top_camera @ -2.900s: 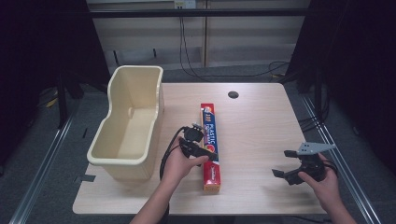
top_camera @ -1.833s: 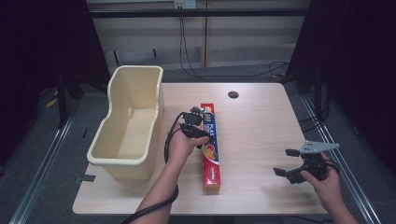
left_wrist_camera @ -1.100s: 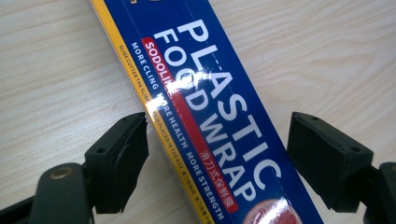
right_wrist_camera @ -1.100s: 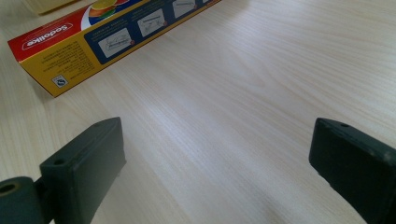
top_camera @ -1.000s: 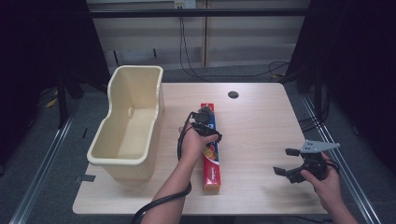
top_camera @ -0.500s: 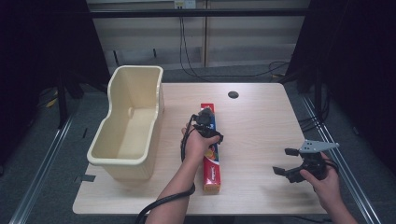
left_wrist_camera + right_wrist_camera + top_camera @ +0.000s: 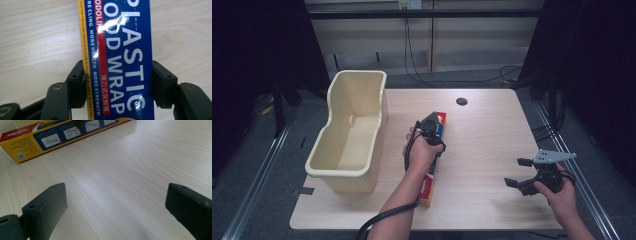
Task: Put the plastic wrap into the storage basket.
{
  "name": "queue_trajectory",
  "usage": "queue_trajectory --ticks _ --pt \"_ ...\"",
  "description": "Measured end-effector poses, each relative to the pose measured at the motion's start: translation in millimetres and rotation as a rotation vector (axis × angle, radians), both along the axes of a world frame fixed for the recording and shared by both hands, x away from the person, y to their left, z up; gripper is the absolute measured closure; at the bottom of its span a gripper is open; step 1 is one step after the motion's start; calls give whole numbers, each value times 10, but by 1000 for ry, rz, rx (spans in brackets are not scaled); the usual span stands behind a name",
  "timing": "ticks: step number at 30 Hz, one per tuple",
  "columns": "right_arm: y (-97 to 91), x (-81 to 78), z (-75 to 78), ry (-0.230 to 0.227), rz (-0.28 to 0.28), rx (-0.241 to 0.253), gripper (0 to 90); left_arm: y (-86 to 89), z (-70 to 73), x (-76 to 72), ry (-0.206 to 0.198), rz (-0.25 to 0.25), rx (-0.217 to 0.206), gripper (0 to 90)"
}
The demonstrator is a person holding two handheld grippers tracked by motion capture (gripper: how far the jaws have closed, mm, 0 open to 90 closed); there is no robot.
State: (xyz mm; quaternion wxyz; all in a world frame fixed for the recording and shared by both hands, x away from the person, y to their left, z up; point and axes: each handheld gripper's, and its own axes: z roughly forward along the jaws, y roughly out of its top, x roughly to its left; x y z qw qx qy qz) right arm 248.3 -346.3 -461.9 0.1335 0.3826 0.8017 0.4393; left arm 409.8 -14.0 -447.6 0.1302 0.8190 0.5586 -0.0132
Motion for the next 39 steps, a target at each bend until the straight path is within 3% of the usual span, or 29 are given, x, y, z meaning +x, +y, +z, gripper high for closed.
queue_trajectory --ticks 7,13,14,17,29,35,39 --pt "-1 -3 1 -3 -4 1 34 10 83 2 36 -54 2 410" --pt "-14 -6 4 -5 -7 3 35 71 306 8 52 -87 -26 410" --pt "-16 -7 4 -3 -10 4 34 67 344 -1 53 -72 -34 410" --pt "-15 -5 5 -3 -7 5 34 105 470 5 60 -103 -32 410" --pt "7 -5 3 -5 -2 2 34 254 899 33 61 -92 -66 410" --pt "24 -5 1 -6 15 -1 31 319 1087 52 63 -80 -58 410" --pt "29 -2 -3 -5 15 1 29 374 1205 63 54 -77 -80 410"
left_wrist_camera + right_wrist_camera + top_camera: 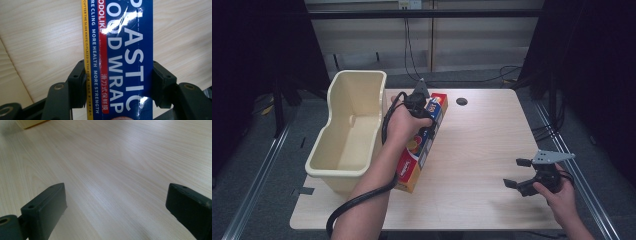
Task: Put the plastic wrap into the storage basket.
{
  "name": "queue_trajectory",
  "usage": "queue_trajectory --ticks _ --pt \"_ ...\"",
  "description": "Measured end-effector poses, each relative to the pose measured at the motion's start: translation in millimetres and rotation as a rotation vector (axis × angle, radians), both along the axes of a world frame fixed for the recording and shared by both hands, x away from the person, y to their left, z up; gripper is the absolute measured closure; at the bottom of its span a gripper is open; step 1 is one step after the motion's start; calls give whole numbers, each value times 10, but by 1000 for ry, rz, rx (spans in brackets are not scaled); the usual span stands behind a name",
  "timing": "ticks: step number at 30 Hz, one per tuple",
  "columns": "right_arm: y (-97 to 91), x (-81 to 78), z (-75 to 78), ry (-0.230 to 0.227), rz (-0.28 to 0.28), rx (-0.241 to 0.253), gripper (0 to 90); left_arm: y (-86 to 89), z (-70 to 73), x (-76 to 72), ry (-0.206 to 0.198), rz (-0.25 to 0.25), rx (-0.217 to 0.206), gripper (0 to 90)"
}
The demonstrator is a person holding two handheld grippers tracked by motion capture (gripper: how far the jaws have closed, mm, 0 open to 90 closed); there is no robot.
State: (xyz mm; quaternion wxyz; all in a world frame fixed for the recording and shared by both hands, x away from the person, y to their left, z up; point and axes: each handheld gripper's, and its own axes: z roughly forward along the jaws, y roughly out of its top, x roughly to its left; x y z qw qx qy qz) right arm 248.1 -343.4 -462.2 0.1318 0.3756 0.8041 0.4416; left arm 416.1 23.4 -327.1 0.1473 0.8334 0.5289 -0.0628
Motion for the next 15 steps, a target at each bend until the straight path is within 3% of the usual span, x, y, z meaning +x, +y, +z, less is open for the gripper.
queue_trajectory --ticks 4,7,15 --pt "-2 7 -9 0 -2 0 27 47 97 9 -8 11 -13 410" --pt "0 9 -13 0 -3 -1 27 70 160 15 -8 6 8 410" --pt "2 8 -13 -2 2 1 27 151 315 23 -6 22 0 410"
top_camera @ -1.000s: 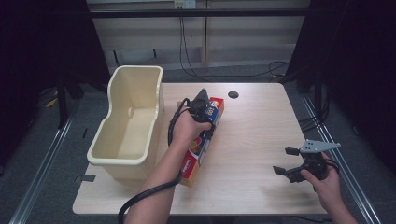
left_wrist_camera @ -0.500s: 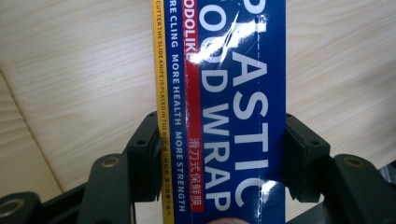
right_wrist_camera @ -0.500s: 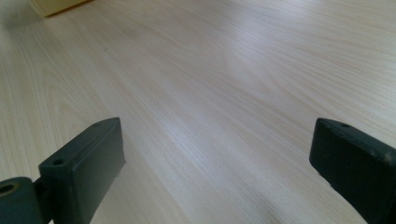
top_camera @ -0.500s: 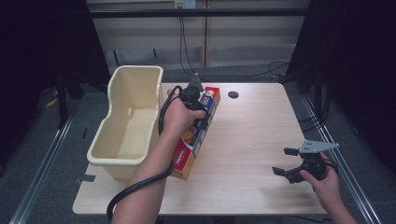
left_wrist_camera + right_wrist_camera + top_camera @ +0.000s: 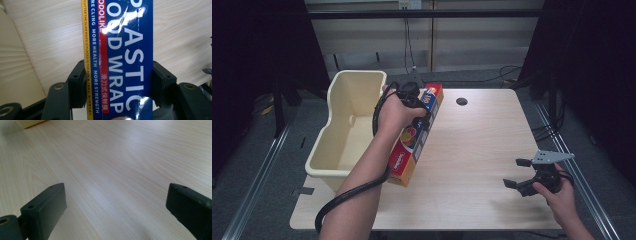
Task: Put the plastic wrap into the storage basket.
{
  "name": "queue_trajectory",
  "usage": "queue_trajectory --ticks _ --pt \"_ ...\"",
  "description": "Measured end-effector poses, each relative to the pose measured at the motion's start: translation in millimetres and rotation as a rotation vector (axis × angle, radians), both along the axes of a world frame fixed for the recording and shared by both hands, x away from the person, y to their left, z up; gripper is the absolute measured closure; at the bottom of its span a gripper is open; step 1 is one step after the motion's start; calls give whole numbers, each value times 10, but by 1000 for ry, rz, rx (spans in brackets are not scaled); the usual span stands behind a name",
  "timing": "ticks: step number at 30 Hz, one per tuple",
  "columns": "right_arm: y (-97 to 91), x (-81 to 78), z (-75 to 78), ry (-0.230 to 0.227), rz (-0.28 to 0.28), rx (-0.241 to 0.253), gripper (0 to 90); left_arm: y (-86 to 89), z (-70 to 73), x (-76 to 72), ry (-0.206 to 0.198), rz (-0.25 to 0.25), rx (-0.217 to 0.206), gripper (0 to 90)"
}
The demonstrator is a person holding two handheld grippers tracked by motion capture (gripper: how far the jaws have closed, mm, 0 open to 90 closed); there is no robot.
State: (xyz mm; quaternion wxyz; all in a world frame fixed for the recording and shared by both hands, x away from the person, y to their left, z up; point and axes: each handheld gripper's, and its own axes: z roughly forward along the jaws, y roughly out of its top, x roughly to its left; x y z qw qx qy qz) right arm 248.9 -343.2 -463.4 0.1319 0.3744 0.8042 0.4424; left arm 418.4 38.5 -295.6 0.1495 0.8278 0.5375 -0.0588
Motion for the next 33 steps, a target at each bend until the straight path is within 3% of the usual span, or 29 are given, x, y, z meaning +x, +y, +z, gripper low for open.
queue_trajectory --ticks 10,33 --pt "2 -3 4 -1 5 6 20 100 171 27 3 22 -3 410" --pt "8 0 -6 6 11 -1 19 403 405 44 -10 100 -22 411"
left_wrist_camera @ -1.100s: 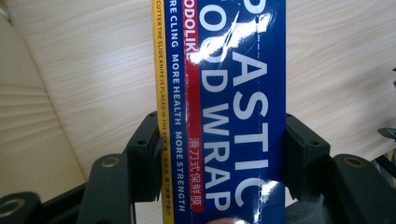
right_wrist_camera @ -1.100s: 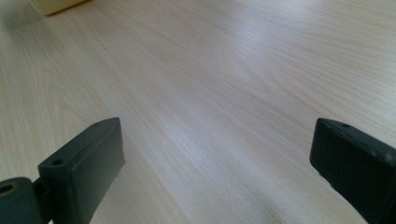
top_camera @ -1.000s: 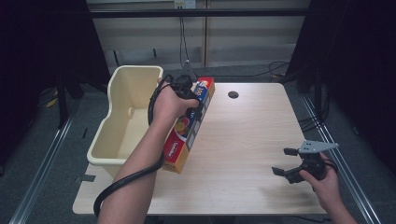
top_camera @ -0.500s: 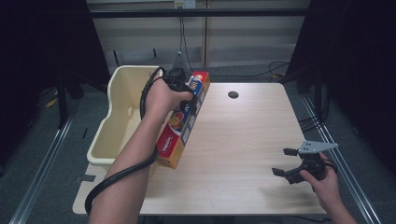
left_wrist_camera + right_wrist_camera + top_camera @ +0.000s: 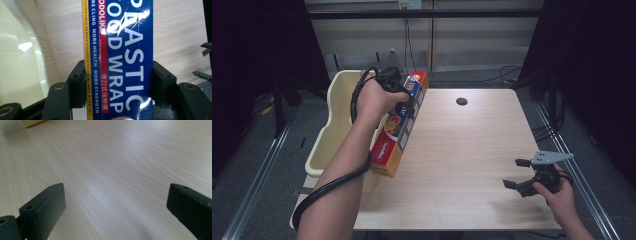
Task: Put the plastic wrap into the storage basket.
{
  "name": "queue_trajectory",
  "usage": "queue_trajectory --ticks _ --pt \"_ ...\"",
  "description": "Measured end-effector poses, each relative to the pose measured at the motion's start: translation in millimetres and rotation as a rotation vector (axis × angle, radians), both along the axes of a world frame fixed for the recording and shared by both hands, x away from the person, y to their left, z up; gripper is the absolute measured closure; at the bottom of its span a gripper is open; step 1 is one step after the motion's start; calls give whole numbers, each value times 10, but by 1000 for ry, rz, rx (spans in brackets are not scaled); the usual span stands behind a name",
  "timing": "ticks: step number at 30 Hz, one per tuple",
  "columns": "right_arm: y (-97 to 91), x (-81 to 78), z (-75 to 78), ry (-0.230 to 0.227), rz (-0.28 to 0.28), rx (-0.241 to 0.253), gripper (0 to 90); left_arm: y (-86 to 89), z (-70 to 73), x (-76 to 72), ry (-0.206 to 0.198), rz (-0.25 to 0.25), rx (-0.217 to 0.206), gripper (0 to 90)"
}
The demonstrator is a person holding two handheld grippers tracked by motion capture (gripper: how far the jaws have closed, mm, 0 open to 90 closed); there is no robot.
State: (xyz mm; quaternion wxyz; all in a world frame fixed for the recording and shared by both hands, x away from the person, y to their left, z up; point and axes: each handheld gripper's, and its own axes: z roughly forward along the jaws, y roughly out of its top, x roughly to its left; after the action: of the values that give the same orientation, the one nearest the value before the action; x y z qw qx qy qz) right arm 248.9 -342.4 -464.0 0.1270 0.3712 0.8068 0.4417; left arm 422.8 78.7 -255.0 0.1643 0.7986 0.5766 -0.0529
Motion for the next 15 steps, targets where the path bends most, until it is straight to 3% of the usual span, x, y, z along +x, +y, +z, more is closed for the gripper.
queue_trajectory --ticks 15 --pt "13 -1 0 -2 -1 -4 20 296 151 -23 -1 44 8 411"
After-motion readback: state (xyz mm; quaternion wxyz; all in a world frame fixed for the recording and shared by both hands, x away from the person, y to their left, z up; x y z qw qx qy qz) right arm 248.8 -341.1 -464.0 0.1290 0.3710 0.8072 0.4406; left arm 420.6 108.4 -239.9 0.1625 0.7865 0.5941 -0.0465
